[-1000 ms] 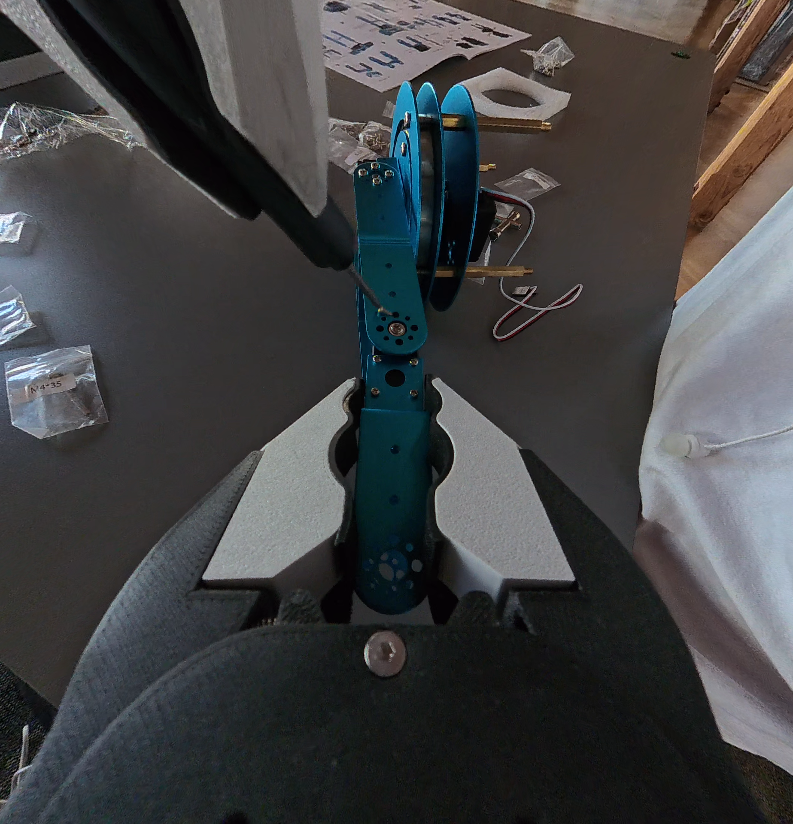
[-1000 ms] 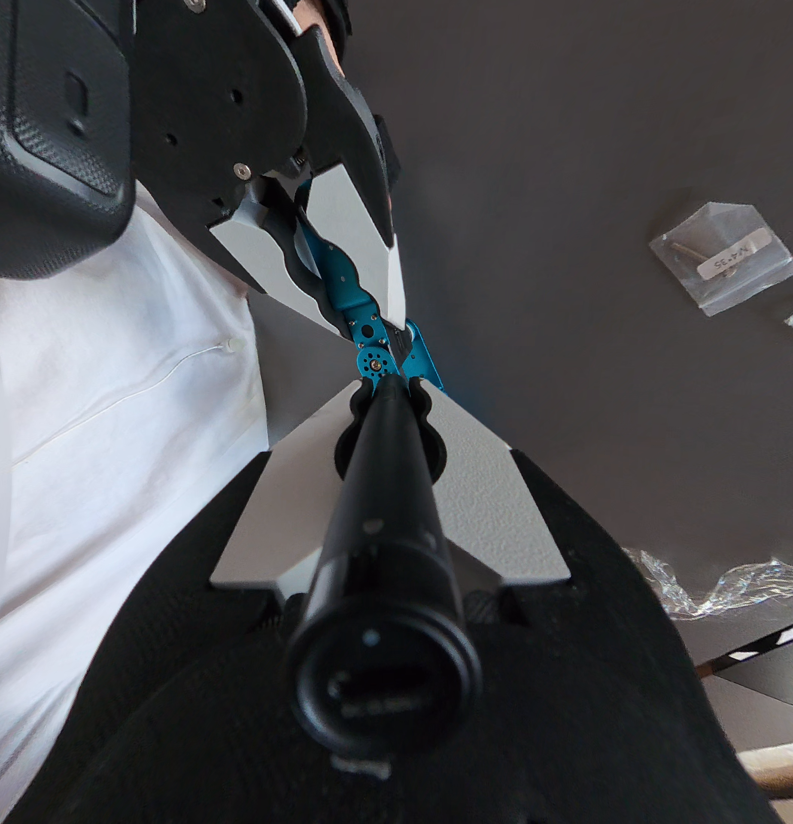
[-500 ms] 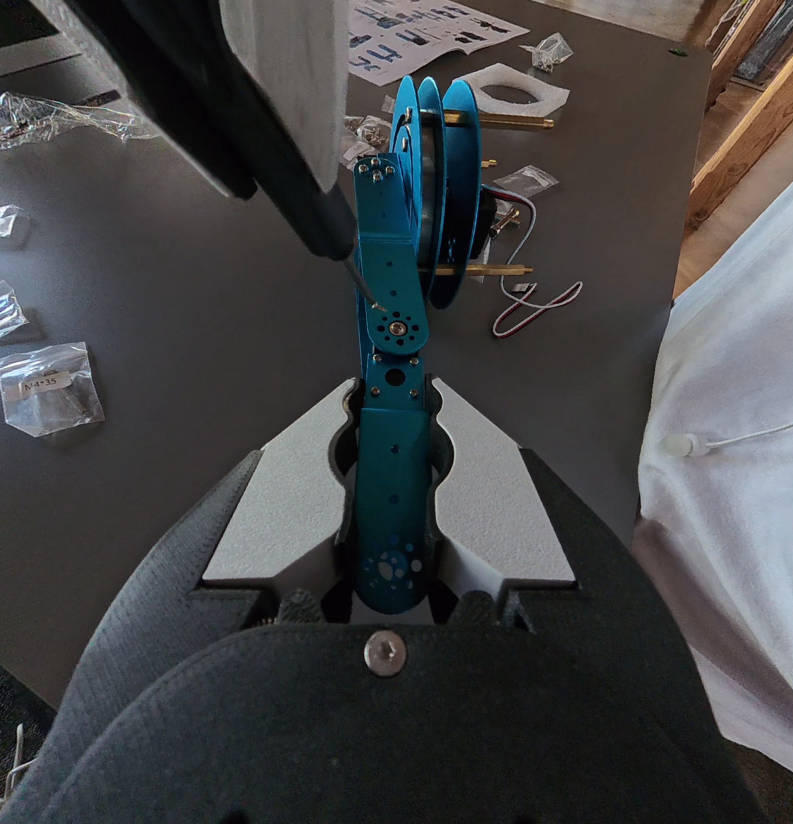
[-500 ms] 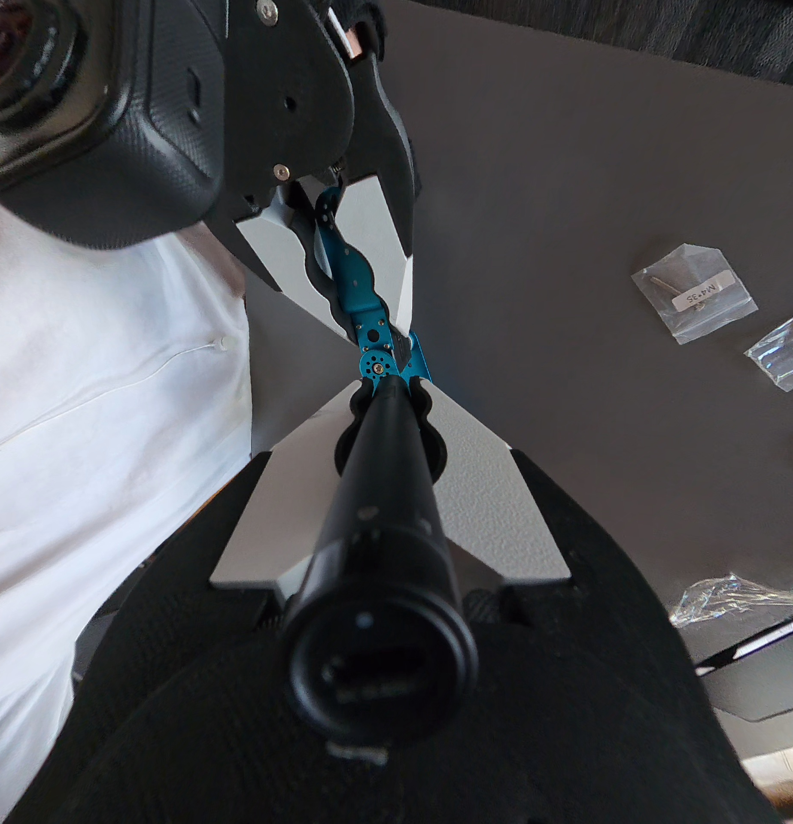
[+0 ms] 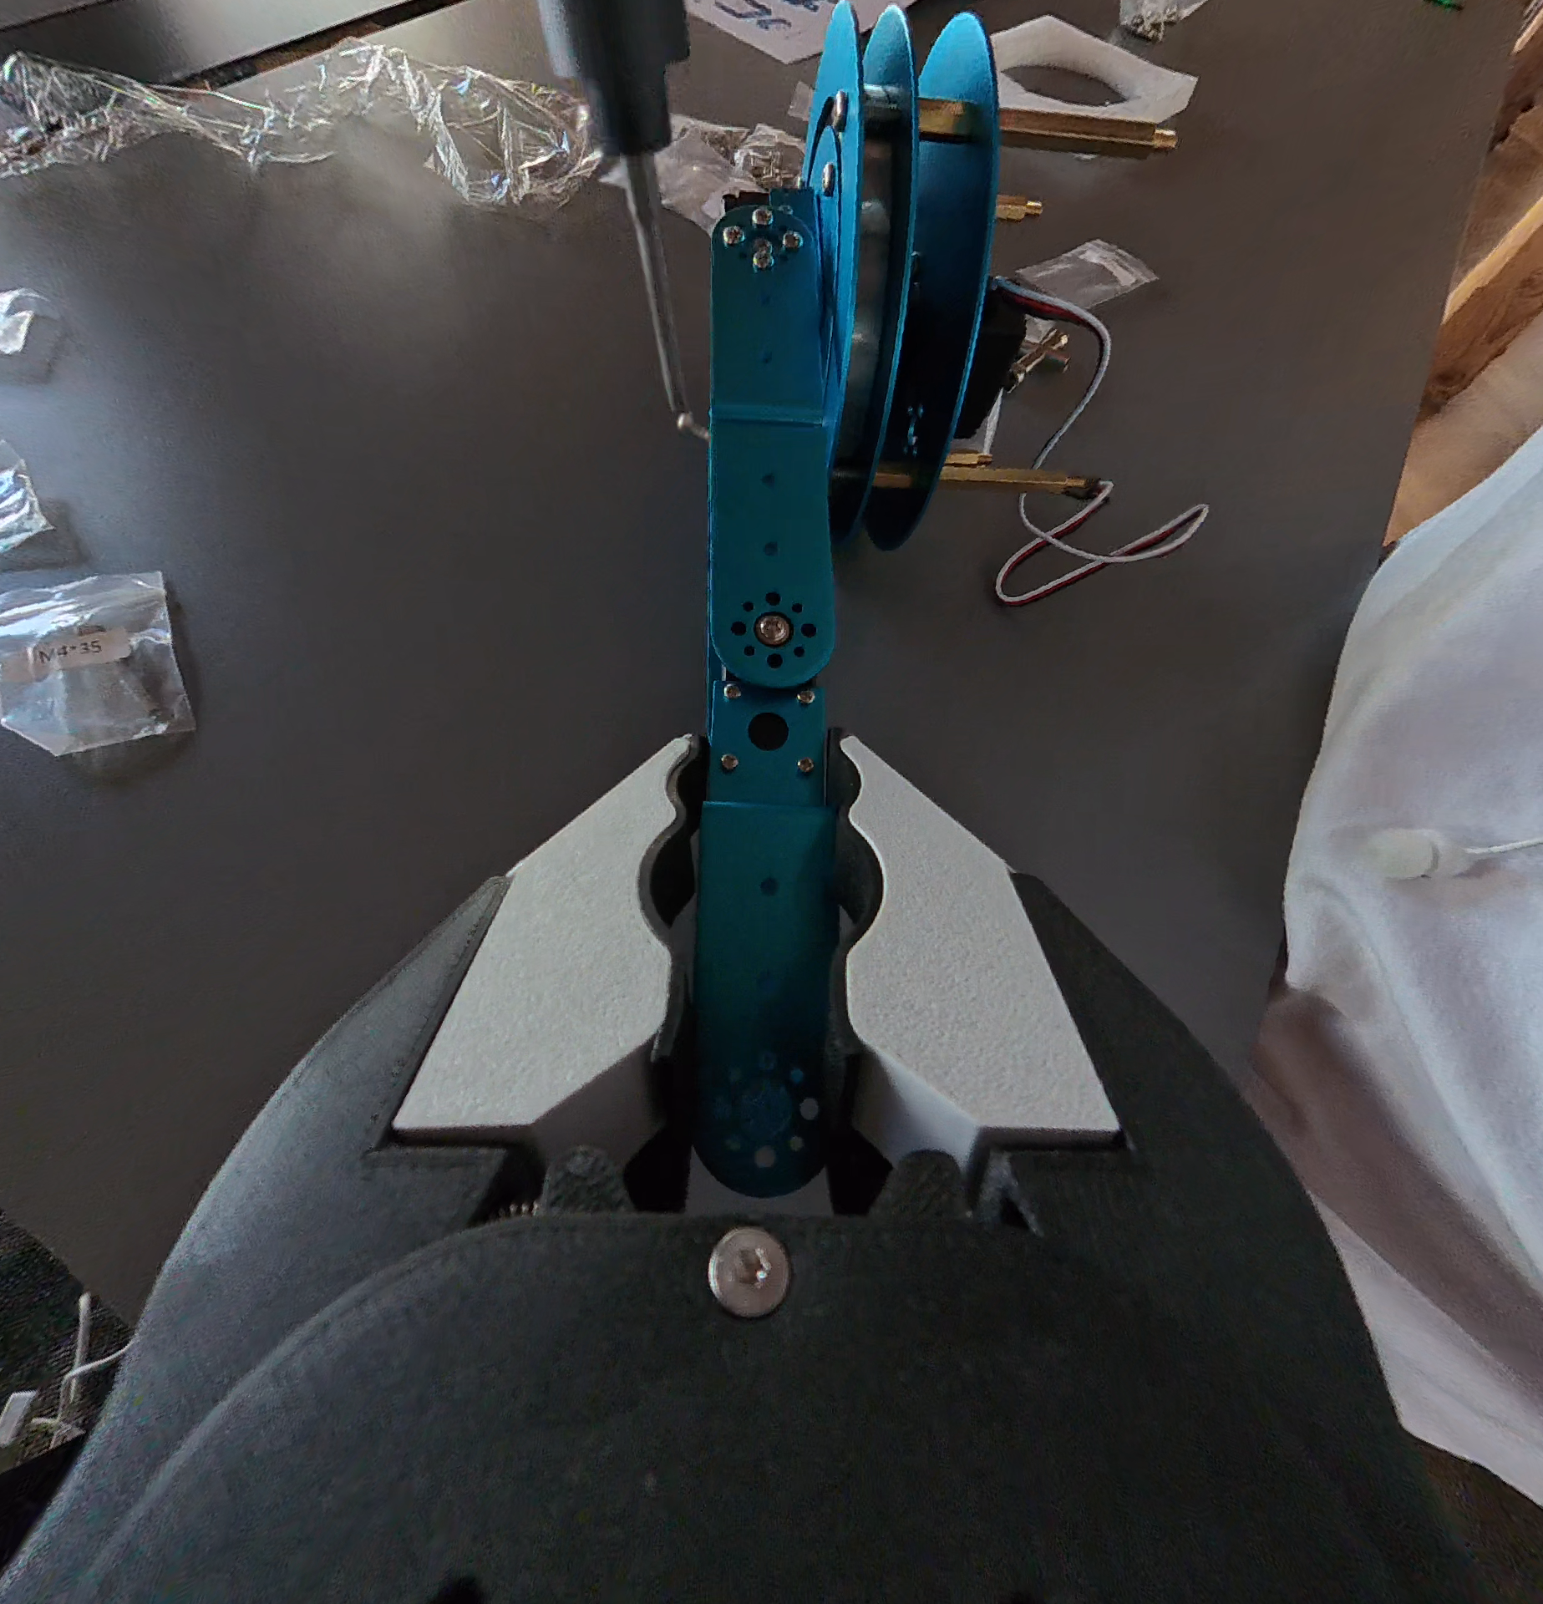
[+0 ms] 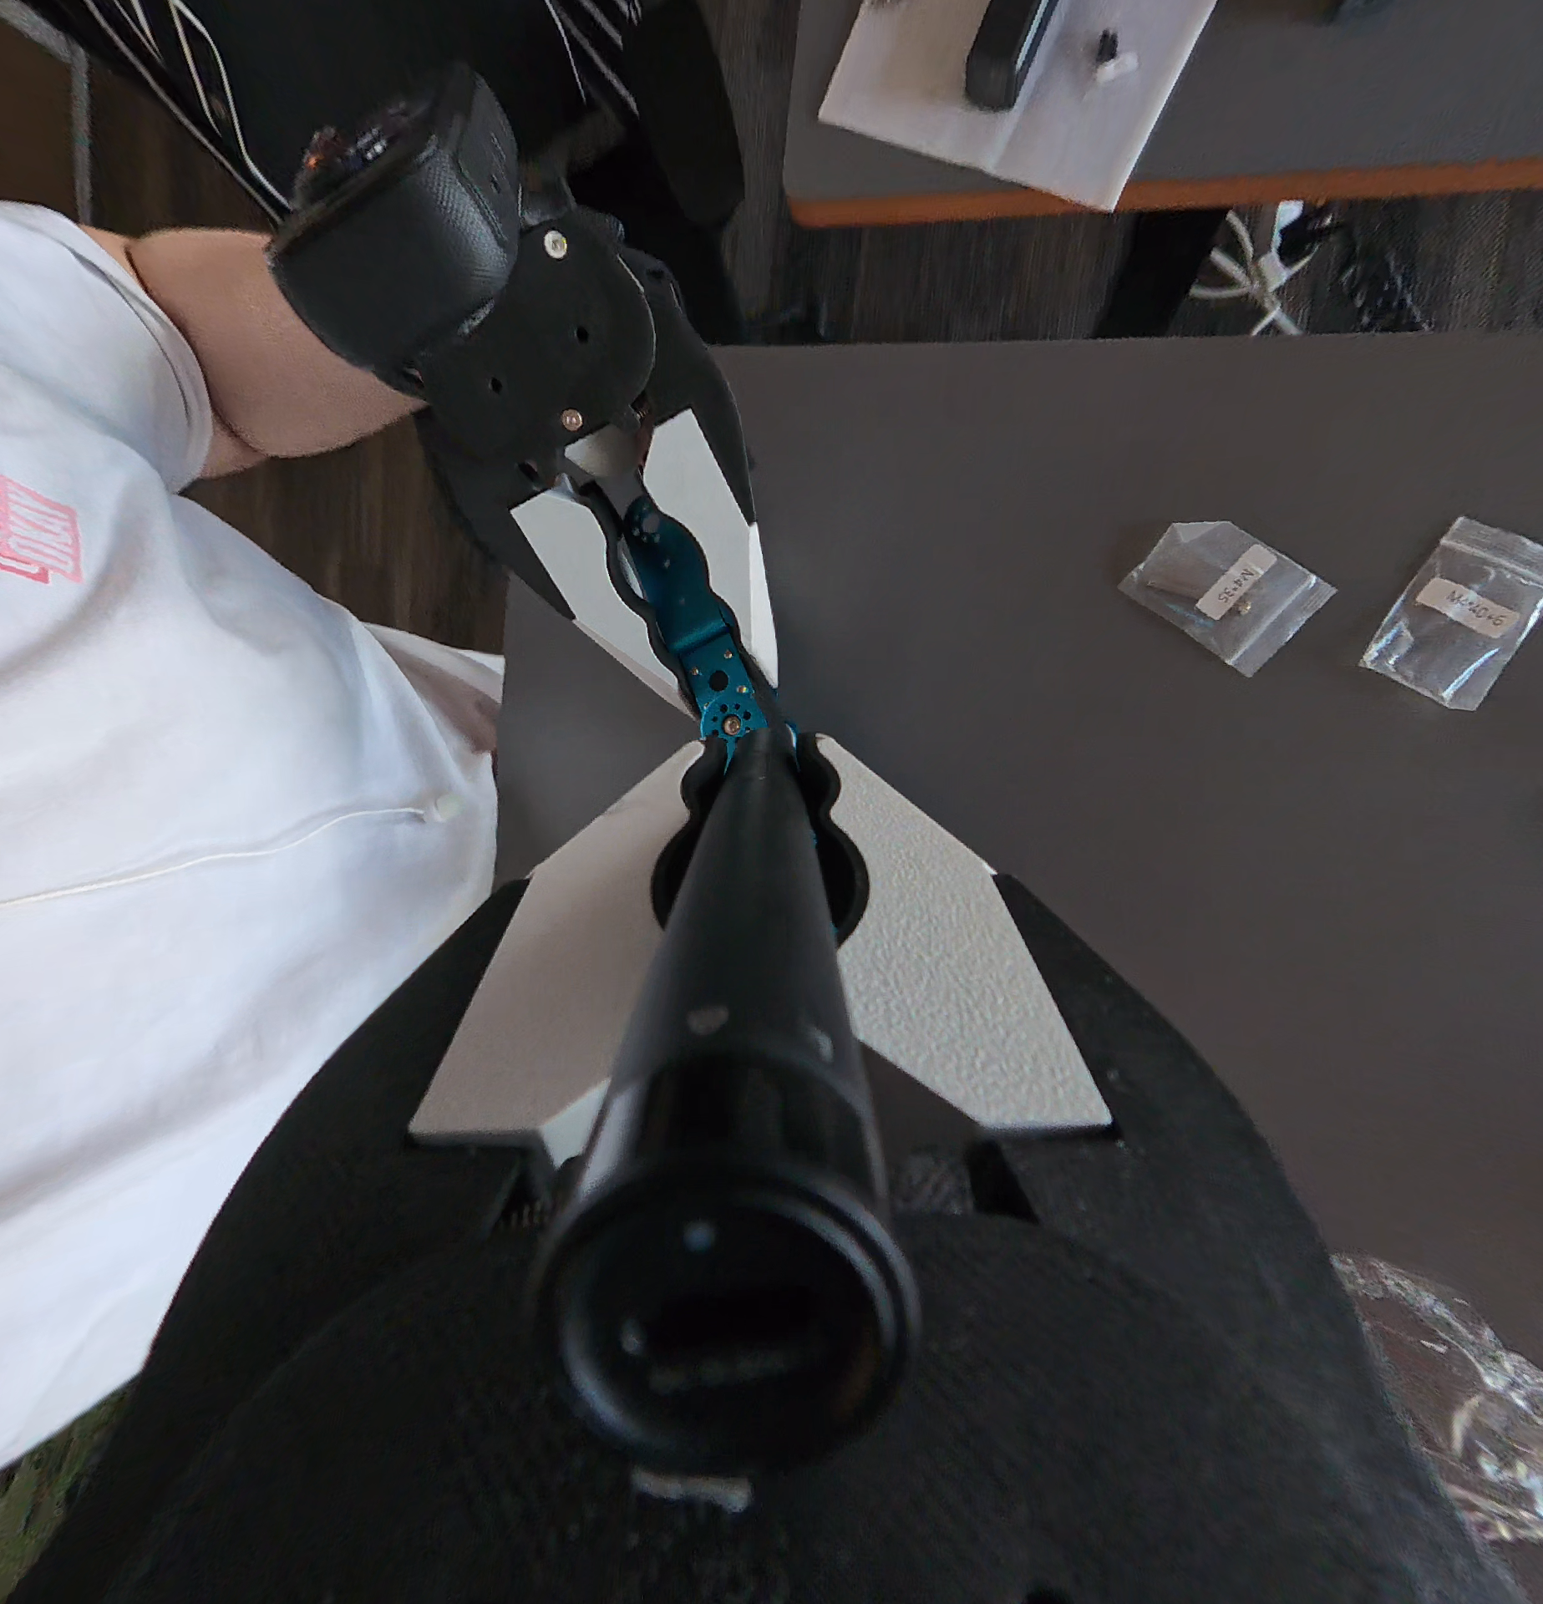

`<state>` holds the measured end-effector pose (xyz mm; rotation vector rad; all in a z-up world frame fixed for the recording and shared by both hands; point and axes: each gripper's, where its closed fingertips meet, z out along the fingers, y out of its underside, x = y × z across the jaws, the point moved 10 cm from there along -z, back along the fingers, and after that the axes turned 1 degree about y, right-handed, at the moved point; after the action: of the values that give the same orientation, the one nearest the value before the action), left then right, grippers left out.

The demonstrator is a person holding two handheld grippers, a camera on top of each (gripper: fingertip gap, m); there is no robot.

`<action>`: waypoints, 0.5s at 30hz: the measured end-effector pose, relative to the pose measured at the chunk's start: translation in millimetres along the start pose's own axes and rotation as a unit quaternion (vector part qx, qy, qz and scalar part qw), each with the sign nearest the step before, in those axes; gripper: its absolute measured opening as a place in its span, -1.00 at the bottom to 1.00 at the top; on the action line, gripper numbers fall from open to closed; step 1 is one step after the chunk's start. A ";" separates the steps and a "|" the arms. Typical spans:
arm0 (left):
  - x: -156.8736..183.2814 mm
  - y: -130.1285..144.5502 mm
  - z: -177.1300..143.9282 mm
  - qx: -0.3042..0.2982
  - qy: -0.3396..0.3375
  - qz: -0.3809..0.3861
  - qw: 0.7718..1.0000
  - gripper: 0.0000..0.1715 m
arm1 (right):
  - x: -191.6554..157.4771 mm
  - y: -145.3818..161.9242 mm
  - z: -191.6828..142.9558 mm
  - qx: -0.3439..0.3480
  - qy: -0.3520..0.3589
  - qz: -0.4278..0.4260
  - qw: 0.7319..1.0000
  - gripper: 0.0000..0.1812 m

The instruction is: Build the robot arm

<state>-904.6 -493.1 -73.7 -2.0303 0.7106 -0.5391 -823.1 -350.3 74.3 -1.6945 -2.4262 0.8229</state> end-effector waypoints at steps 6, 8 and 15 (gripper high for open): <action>4.1 2.2 -1.6 0.013 0.011 -0.027 0.999 -0.67 | -3.8 14.6 -1.9 0.049 0.002 0.013 0.999 -0.80; 3.8 3.0 -7.5 0.033 0.026 -0.050 0.998 -0.58 | -7.4 18.5 1.4 0.061 -0.001 0.002 0.998 -0.80; -6.3 -5.7 -42.3 0.166 0.072 -0.162 0.970 -0.80 | -19.3 33.0 8.6 0.120 0.016 -0.055 0.991 -0.81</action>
<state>-933.6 -512.0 -48.0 -1.8079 0.3403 -0.9372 -790.5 -362.6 56.4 -1.4628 -2.2679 1.0165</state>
